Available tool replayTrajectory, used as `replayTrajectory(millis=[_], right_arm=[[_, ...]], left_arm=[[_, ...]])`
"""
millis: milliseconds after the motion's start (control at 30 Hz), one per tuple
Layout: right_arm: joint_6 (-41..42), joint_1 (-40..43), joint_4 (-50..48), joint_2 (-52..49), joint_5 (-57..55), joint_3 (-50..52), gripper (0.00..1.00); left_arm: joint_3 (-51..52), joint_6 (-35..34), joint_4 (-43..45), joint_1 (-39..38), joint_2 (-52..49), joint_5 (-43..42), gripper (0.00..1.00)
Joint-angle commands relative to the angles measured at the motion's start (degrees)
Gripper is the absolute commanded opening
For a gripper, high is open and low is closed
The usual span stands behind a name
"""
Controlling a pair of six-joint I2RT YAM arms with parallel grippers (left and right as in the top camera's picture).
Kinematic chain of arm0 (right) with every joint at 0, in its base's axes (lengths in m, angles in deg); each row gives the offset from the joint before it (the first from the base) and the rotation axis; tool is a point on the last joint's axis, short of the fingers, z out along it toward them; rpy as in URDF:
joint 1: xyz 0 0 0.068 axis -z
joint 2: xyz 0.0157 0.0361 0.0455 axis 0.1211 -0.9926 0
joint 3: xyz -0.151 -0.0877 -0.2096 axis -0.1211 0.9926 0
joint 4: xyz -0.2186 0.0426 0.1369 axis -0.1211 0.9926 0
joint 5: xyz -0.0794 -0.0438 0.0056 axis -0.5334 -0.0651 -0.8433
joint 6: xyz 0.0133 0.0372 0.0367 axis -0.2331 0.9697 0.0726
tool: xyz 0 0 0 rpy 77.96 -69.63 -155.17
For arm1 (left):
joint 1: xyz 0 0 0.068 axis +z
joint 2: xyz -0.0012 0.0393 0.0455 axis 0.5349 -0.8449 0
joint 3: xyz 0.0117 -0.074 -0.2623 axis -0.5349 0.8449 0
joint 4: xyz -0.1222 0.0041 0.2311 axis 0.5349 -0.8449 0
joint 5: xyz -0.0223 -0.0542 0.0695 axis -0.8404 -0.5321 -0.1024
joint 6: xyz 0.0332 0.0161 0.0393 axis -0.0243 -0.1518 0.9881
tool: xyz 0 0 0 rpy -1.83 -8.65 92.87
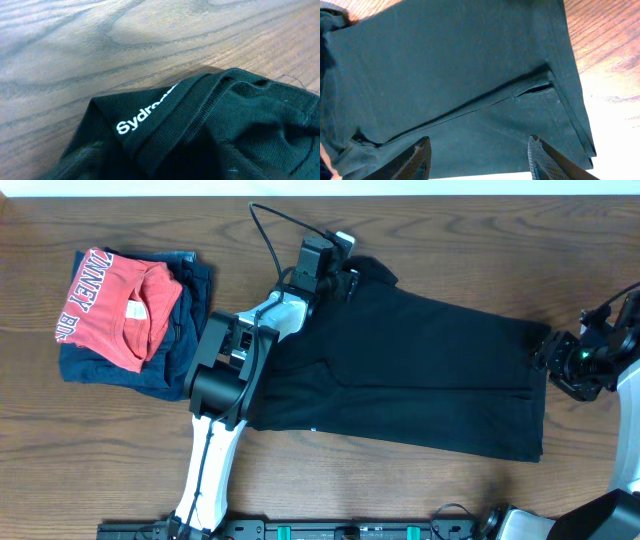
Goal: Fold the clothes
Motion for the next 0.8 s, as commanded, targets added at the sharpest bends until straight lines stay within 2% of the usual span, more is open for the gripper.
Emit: replayTrajectory(millis=[0, 67, 133, 367, 633, 767], right_arm=[[-0.44, -0.48, 0.24, -0.04, -0.98, -0.72, 0.6], [-0.42, -0.48, 0.28, -0.04, -0.98, -0.72, 0.6], [-0.44, -0.48, 0.48, -0.04, -0.98, -0.72, 0.6], [-0.46, -0.48, 0.42, -0.04, -2.16, -0.72, 0.6], [-0.39, -0.46, -5.55, -0.07, -4.35, -0.63, 0.61], [-0.39, -0.46, -10.99, -0.09, -4.39, -0.61, 0.63]], left_arm=[[-0.35, 0.61, 0.52, 0.24, -1.18, -0.39, 0.5], [-0.35, 0.39, 1.4, 0.24, -1.16, -0.39, 0.34], [-0.35, -0.9, 1.97, 0.24, -1.01, -0.39, 0.24], [-0.35, -2.25, 1.51, 0.24, 2.62, -0.42, 0.08], [-0.35, -2.03, -7.28, 0.31, 11.54, -0.37, 0.06], [-0.35, -0.63, -14.82, 0.28, 15.45, -0.35, 0.06]])
